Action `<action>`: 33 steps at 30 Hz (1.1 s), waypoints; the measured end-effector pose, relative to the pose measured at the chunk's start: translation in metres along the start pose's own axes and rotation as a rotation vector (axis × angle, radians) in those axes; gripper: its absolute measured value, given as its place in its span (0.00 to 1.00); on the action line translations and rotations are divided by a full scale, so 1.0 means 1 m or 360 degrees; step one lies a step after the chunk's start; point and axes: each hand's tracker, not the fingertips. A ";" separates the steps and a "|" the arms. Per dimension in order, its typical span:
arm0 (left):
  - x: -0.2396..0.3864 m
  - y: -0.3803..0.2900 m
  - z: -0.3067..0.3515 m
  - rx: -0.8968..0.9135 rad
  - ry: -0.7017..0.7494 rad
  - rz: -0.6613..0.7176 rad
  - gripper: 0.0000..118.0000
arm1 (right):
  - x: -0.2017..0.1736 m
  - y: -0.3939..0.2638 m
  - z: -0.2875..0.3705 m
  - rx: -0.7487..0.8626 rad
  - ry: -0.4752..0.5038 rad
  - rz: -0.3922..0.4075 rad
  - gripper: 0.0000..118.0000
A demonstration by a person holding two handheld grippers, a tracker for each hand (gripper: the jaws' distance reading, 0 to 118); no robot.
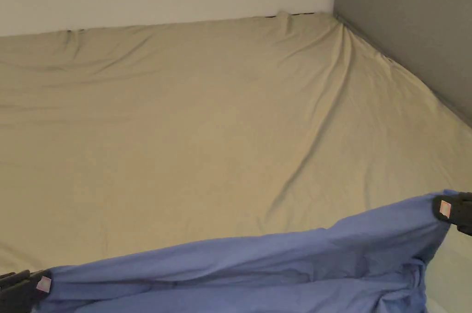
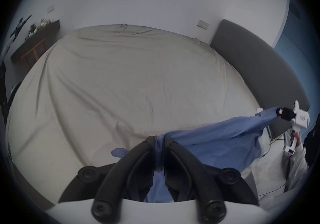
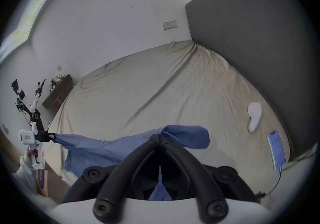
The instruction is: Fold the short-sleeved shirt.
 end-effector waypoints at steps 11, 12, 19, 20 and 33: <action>-0.031 -0.117 -0.010 -0.0420 0.0046 0.0229 0.08 | 0.016 -0.139 -0.015 -0.0725 -0.0106 -0.0011 0.02; -0.033 -0.122 -0.016 -0.0448 0.0055 0.0231 0.08 | 0.022 -0.146 -0.022 -0.0787 -0.0098 -0.0019 0.02; -0.039 -0.131 -0.032 -0.0480 0.0085 0.0195 0.09 | 0.013 -0.148 -0.032 -0.0806 -0.0112 0.0029 0.03; -0.039 -0.128 -0.028 -0.0455 0.0092 0.0190 0.19 | 0.014 -0.143 -0.025 -0.0746 -0.0134 0.0058 0.21; -0.081 -0.064 0.072 0.0083 -0.0179 0.0590 0.00 | -0.017 -0.001 0.064 0.0288 0.0119 -0.0289 0.02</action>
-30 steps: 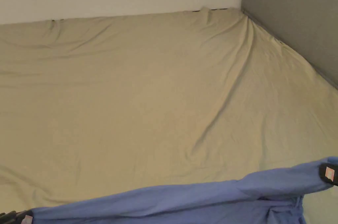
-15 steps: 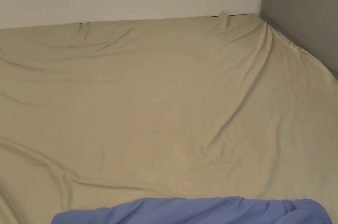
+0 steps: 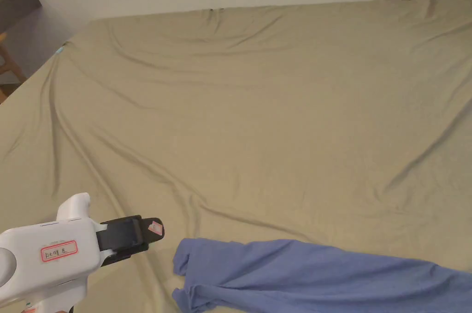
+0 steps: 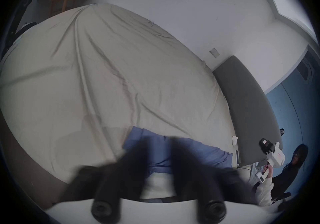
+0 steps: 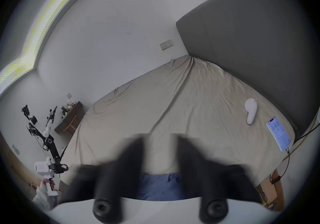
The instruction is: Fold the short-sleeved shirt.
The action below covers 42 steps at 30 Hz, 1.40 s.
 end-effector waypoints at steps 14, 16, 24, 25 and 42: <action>-0.083 0.001 -0.115 -0.0699 -0.0603 0.0490 0.00 | -0.085 0.041 -0.028 0.0261 0.0204 0.0232 0.02; -0.091 -0.002 -0.122 -0.0721 -0.0587 0.0470 0.64 | -0.090 0.042 -0.031 0.0266 0.0249 0.0219 0.02; -0.112 -0.015 -0.161 -0.0706 -0.0782 0.0514 1.00 | -0.091 0.047 -0.038 0.0288 0.0276 0.0221 0.02; -0.112 -0.019 -0.171 -0.0703 -0.0815 0.0621 1.00 | -0.090 0.047 -0.039 0.0281 0.0275 0.0213 0.02; -0.064 0.013 -0.153 -0.0865 -0.0492 0.0427 0.09 | -0.087 0.027 -0.042 0.0208 0.0211 0.0224 0.02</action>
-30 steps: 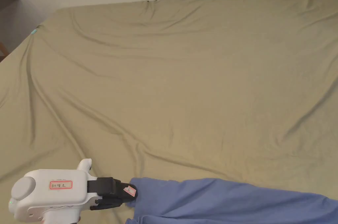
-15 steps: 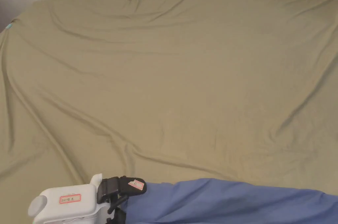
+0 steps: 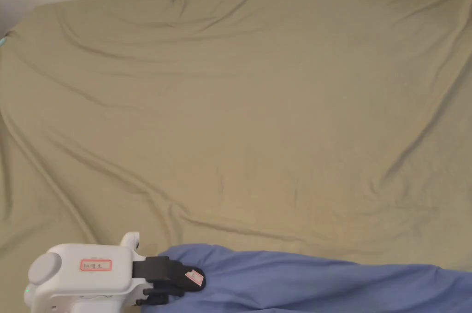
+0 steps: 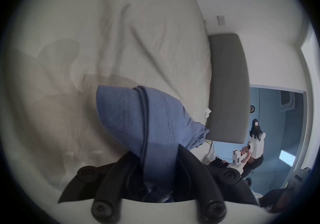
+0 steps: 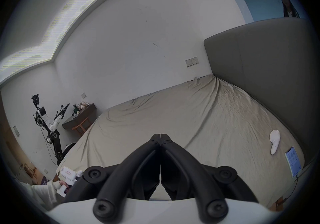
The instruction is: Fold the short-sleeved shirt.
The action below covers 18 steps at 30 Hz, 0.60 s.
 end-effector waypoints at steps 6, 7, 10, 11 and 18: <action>0.002 0.011 0.087 0.0177 0.0399 -0.0061 0.09 | -0.007 0.002 -0.001 0.0023 0.0024 0.0032 0.02; 0.001 0.010 0.105 0.0255 0.0470 -0.0063 0.09 | -0.008 0.001 -0.002 0.0023 0.0020 0.0047 0.02; 0.014 -0.009 0.140 0.0439 0.0728 -0.0046 0.09 | -0.008 -0.003 -0.006 0.0007 0.0056 0.0043 0.02; 0.021 -0.016 0.140 0.0474 0.0828 -0.0092 0.09 | -0.009 -0.005 -0.008 0.0000 0.0071 0.0039 0.02; 0.076 -0.046 0.074 0.0400 0.0735 -0.0249 0.08 | -0.009 -0.016 -0.011 -0.0039 0.0170 0.0009 0.02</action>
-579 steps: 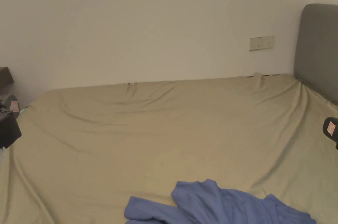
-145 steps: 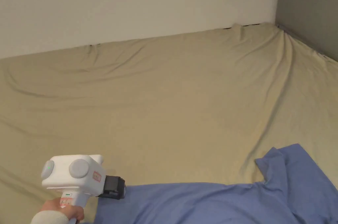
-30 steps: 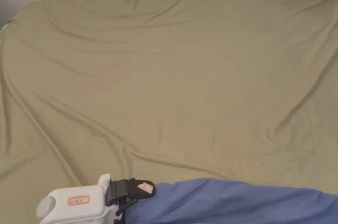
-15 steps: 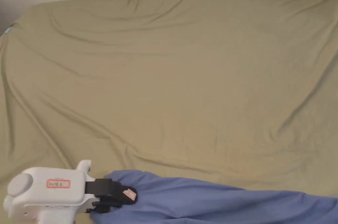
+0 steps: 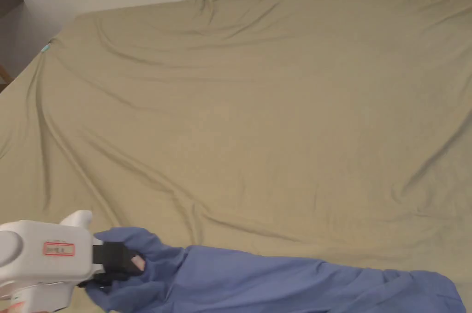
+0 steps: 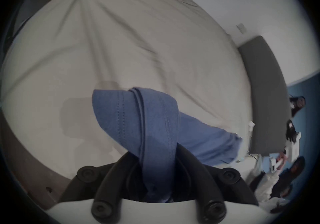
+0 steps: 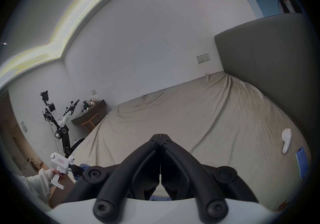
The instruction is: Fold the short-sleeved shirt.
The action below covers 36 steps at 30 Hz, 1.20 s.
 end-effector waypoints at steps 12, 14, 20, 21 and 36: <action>0.071 -0.035 -0.067 -0.0275 -0.0841 0.0134 0.97 | 0.037 -0.006 0.049 0.0047 -0.0085 -0.0094 0.02; 0.066 -0.036 -0.066 -0.0201 -0.0676 0.0097 0.45 | 0.044 -0.010 0.053 0.0060 -0.0104 -0.0140 0.02; 0.062 -0.038 -0.101 -0.0167 -0.0427 -0.0055 0.08 | 0.054 -0.019 0.057 0.0043 -0.0142 -0.0180 0.02; 0.066 -0.039 -0.113 -0.0215 -0.0421 -0.0079 0.08 | 0.054 -0.020 0.056 0.0036 -0.0151 -0.0178 0.02; 0.100 -0.062 -0.136 -0.0325 -0.0644 -0.0101 0.02 | 0.044 -0.020 0.050 -0.0009 -0.0170 -0.0112 0.02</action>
